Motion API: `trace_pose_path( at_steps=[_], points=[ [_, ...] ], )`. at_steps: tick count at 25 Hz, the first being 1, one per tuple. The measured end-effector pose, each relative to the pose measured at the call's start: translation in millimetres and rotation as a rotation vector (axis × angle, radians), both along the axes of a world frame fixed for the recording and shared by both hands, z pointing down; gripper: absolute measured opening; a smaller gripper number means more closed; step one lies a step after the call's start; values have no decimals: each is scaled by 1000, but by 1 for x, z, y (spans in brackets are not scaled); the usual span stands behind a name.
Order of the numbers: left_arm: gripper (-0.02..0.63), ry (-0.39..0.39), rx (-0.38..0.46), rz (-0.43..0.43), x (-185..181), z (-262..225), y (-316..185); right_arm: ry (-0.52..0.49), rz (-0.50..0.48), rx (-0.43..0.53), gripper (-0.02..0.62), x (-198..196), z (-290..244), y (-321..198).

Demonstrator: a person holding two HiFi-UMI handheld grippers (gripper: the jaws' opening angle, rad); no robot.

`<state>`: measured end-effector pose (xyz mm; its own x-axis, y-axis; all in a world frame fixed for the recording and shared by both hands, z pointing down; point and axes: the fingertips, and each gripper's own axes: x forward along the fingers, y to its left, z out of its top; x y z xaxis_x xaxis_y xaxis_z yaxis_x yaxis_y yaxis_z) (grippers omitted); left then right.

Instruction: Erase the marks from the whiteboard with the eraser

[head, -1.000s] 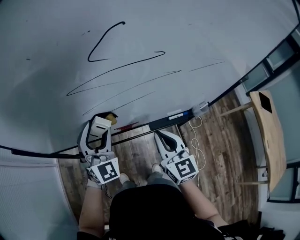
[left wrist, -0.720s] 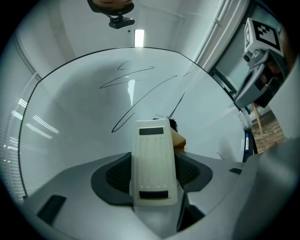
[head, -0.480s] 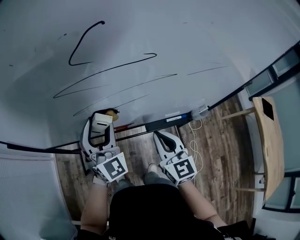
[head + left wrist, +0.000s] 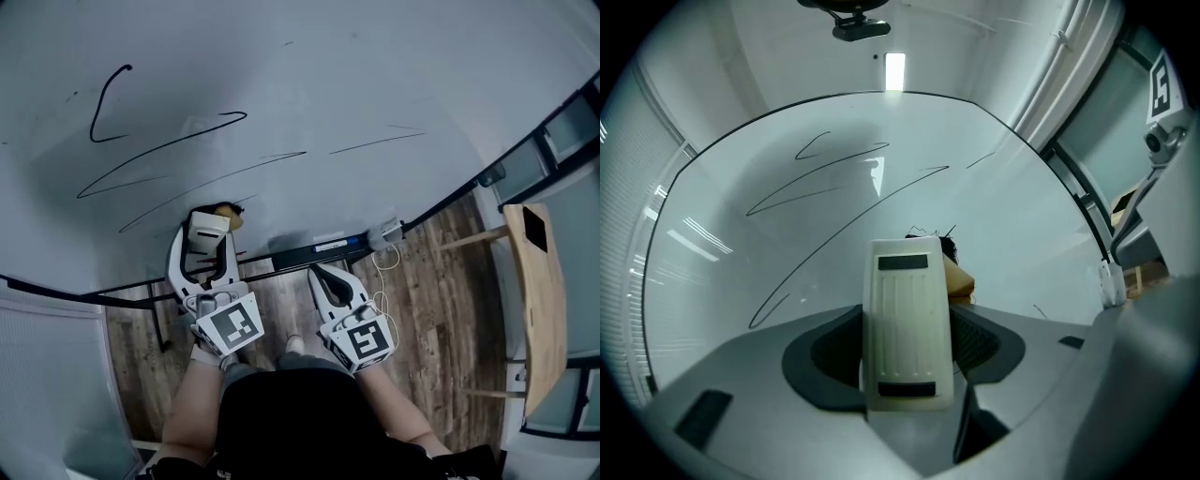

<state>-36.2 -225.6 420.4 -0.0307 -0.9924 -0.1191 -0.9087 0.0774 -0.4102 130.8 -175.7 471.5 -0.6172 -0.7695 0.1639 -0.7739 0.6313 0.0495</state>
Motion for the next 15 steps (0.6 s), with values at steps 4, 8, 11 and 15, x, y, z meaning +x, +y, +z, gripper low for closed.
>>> trace_pose_path(
  at_steps=[4, 8, 11, 15],
  points=[
    [273, -7, 19, 3, 39, -17, -9, 4, -14, 2, 28, 21, -5, -2],
    [273, -22, 34, 22, 77, -33, -17, 10, -25, 13, 28, 40, -8, -1],
    [273, -40, 43, 64, 106, -43, -22, 13, -30, 21, 28, 50, -11, 0],
    [273, -74, 59, 97, 123, -48, -24, 14, -23, 5, 28, 53, -10, 1]
  ],
)
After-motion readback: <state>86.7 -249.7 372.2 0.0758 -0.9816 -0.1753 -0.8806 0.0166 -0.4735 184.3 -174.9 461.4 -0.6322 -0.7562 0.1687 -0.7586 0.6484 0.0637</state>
